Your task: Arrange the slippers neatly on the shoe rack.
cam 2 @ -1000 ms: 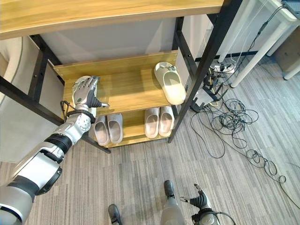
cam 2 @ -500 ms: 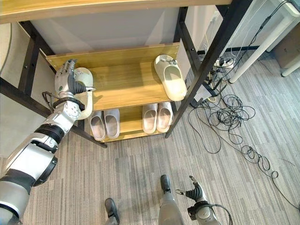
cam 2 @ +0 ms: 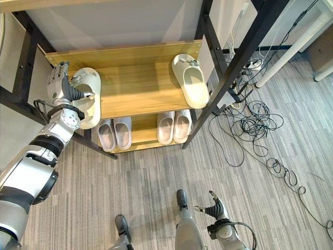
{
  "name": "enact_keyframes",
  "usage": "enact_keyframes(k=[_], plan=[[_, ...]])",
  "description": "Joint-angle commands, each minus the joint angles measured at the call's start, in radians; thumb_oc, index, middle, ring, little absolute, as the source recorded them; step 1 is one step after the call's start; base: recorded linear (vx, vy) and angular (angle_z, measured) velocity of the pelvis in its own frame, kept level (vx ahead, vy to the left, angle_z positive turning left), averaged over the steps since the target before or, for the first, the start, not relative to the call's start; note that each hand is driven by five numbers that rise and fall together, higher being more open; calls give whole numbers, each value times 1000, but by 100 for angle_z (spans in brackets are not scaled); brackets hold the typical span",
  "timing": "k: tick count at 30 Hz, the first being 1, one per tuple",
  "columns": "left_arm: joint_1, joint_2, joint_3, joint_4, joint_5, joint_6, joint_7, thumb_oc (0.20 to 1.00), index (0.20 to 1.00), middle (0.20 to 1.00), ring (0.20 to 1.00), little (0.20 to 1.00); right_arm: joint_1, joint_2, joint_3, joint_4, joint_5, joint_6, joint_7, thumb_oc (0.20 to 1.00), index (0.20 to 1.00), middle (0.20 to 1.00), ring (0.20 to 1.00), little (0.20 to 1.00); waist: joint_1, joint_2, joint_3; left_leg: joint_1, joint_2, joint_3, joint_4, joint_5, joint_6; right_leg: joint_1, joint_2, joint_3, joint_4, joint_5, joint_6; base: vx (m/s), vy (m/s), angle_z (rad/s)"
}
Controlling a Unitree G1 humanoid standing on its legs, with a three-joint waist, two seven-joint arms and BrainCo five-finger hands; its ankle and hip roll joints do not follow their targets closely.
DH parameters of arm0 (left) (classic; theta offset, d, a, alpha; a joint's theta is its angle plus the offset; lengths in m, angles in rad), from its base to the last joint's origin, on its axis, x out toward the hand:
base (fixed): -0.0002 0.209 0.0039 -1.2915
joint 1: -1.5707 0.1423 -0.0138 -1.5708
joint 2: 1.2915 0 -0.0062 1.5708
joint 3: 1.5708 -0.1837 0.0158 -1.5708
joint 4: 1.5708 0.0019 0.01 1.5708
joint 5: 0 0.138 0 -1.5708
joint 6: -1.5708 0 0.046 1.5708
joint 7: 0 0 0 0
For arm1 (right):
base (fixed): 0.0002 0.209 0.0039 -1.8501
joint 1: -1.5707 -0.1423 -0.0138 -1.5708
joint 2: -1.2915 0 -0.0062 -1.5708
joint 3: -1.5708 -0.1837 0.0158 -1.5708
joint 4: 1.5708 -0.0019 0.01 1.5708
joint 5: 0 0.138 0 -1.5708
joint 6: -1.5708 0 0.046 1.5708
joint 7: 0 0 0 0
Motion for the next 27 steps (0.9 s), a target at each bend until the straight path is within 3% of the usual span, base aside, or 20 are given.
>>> enact_keyframes(k=[1, 10, 11, 12, 27], plan=[[-115, 85, 60, 97, -48, -4, 42, 1000, 1000, 1000, 1000, 1000, -13, -12, 15, -12, -8, -21, -26, 1000, 1000, 1000, 1000, 1000, 16, 10, -6, -38, 101, -90, 4, 121, -99, -44, -69, 21, 68, 8, 126, 0, 0, 0], [-101, 94, 76, 138, -71, 5, 36, 1000, 1000, 1000, 1000, 1000, -24, -4, 27, 3, -11, -17, -33, 1000, 1000, 1000, 1000, 1000, 19, 8, -7, -45, 104, -88, 4, 120, -99, -52, -65, 19, 65, 10, 126, 0, 0, 0], [-94, 91, 77, 141, -73, 3, 30, 454, 454, 454, 454, 454, -25, -1, 29, 7, -10, -16, -34, 1000, 1000, 1000, 1000, 1000, 20, 7, -6, -46, 104, -89, 4, 121, -99, -53, -64, 18, 66, 10, 126, 0, 0, 0], [-94, 88, 77, 149, -83, 3, 20, 200, 200, 200, 200, 200, -28, -1, 29, 10, -9, -13, -35, 1000, 1000, 1000, 1000, 1000, 19, 7, -5, -47, 103, -89, 4, 121, -98, -54, -65, 18, 67, 10, 126, 0, 0, 0], [-162, -107, 49, 168, -115, 17, -20, 200, 200, 200, 200, 200, -82, 23, 63, 2, 8, 14, -30, 1000, 1000, 1000, 1000, 1000, 15, 15, 13, -47, 100, -88, 4, 119, -94, -59, -67, 22, 79, 1, 126, 0, 0, 0]])
